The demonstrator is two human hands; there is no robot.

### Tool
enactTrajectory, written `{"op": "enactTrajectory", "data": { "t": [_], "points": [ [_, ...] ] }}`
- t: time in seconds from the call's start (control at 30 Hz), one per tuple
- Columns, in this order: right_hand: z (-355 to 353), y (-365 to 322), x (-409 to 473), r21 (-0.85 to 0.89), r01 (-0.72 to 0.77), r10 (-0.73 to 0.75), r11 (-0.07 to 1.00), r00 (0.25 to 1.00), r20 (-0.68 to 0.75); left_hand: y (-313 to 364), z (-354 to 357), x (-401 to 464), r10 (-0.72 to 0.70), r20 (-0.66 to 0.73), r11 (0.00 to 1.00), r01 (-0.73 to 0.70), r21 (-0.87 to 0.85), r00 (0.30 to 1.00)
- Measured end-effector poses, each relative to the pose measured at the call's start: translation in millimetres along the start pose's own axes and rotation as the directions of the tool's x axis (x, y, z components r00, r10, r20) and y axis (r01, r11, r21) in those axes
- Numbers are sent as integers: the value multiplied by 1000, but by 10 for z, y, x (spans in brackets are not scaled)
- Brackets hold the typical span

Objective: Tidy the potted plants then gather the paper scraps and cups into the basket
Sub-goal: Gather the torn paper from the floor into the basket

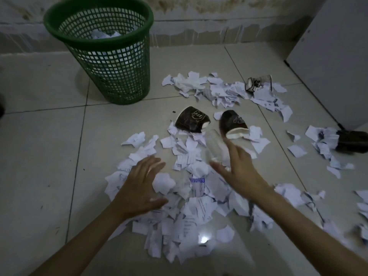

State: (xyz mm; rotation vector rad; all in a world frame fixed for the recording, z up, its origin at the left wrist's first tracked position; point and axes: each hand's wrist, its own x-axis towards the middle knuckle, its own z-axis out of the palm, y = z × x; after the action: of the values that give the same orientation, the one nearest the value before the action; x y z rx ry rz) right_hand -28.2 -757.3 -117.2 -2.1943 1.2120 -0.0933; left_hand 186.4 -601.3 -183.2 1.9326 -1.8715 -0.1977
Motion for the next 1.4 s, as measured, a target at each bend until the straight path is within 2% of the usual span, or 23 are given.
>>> {"op": "enactTrajectory", "data": {
  "t": [0.1, 0.17, 0.23, 0.27, 0.37, 0.43, 0.47, 0.5, 0.53, 0.57, 0.6, 0.67, 0.73, 0.77, 0.83, 0.87, 0.9, 1.03, 1.1, 1.2, 1.3, 1.4],
  "points": [
    [353, 242, -422, -70, -135, 144, 988, 977, 154, 47, 57, -422, 154, 218, 981, -176, 86, 964],
    [563, 235, -456, -104, -76, 100, 992, 961, 256, 157, 174, -506, 169, 321, 953, -237, 187, 932],
    [729, 140, -441, -80, 36, -11, 996, 954, 300, 275, 284, -430, 122, 301, 936, -211, 283, 946],
    [787, 98, -427, -62, 71, -51, 996, 959, 279, 311, 305, -362, 90, 271, 942, -170, 289, 958],
    [795, 68, -350, 41, 93, -96, 995, 993, 75, 292, 267, -240, 71, 154, 965, -107, 240, 985],
    [730, 86, -244, 80, 134, -134, 988, 991, 0, 249, 220, -255, -32, 59, 979, 20, 204, 998],
    [708, 86, -180, 56, 153, -155, 987, 988, 19, 235, 199, -260, -174, 0, 968, 171, 186, 985],
    [707, 80, -118, 13, 167, -167, 986, 984, 68, 232, 178, -261, -355, -56, 922, 359, 146, 933],
    [724, 62, -64, -37, 185, -178, 982, 974, 138, 237, 169, -255, -515, -95, 848, 523, 86, 852],
    [759, 33, -25, -85, 213, -192, 973, 959, 210, 234, 183, -248, -612, -101, 786, 617, 28, 784],
    [807, 4, -4, -119, 249, -211, 961, 941, 263, 225, 213, -247, -646, -78, 762, 646, -28, 759],
    [901, -42, 8, -97, 280, -247, 955, 933, 260, 216, 254, -233, -605, 16, 783, 598, -171, 796],
    [922, -53, 16, -43, 257, -247, 965, 954, 172, 233, 271, -186, -576, -21, 787, 547, -285, 817],
    [907, -47, 38, -41, 253, -245, 966, 958, 150, 248, 289, -153, -599, -85, 774, 547, -319, 796],
    [850, -44, 127, -73, 267, -252, 961, 953, 168, 268, 313, -73, -693, -180, 701, 596, -392, 698],
    [828, -56, 193, -98, 279, -257, 955, 947, 192, 262, 325, -25, -729, -182, 662, 611, -433, 660],
    [827, -83, 260, -121, 300, -269, 946, 938, 221, 254, 339, 24, -739, -161, 642, 611, -463, 654],
    [1059, -195, 380, -248, 450, -370, 858, 876, 308, 312, 433, 194, -611, -46, 680, 494, -541, 791],
    [1173, -165, 367, -276, 493, -422, 825, 863, 280, 350, 488, 241, -615, -22, 621, 467, -630, 788],
    [1217, -96, 331, -178, 528, -492, 831, 845, 211, 322, 533, 284, -672, -32, 517, 438, -736, 740],
    [1187, -87, 326, -131, 513, -493, 848, 855, 160, 295, 529, 337, -696, -77, 512, 418, -751, 714],
    [1126, -83, 355, -115, 510, -507, 853, 860, 53, 245, 502, 381, -662, -73, 556, 422, -716, 746]
  ]
}}
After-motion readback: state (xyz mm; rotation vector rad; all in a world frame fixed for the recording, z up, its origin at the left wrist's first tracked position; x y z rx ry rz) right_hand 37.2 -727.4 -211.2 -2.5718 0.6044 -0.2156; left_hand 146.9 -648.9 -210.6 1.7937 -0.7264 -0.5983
